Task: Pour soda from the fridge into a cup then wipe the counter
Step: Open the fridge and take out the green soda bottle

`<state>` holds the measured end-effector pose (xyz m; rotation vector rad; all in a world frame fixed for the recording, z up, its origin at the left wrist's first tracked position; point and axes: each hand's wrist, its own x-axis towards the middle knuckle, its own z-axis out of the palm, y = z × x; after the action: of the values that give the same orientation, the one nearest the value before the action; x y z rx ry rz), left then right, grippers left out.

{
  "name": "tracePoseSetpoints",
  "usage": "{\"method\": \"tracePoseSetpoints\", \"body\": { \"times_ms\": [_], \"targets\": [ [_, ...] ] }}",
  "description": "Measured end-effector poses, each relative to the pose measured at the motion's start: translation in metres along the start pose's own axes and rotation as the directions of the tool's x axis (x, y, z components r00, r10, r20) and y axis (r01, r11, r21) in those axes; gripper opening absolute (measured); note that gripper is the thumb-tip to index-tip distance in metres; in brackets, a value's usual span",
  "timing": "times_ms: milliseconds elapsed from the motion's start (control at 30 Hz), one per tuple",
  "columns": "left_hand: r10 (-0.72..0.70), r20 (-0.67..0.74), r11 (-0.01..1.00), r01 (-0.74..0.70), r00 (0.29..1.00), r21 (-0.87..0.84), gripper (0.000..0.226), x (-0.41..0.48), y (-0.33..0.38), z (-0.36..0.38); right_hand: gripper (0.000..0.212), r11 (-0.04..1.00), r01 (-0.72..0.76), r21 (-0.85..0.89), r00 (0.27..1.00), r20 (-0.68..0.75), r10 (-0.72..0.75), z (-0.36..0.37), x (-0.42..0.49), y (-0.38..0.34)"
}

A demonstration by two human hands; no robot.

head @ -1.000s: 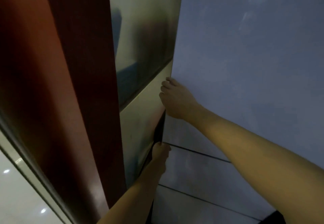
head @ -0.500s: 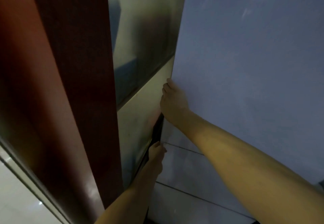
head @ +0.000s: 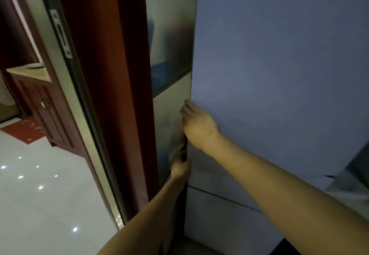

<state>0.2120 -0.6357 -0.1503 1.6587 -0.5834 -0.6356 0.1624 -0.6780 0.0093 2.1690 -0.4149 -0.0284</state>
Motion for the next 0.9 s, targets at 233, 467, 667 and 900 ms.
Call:
{"method": "tracePoseSetpoints", "body": {
  "times_ms": [233,467,667,900],
  "targets": [
    [-0.015,0.016,0.999,0.014,1.0,0.047,0.035,-0.108,0.008,-0.02,0.036,1.0,0.008,-0.005,0.989,-0.146,-0.009,-0.04,-0.088,-0.022],
    [-0.019,0.188,0.995,0.001,0.982,0.097,0.031,-0.146,-0.001,-0.039,0.019,0.987,-0.008,0.162,0.951,-0.302,0.057,-0.059,-0.163,-0.029],
    [-0.051,0.499,0.998,0.021,0.865,0.067,0.028,-0.15,0.005,-0.05,0.023,0.948,-0.197,0.25,0.922,-0.28,0.266,-0.085,-0.2,-0.046],
    [0.132,0.52,0.986,-0.164,0.844,0.015,0.026,-0.143,0.035,-0.048,0.017,0.892,-0.368,0.264,0.928,0.051,0.368,-0.111,-0.192,-0.054]
  ]
}}
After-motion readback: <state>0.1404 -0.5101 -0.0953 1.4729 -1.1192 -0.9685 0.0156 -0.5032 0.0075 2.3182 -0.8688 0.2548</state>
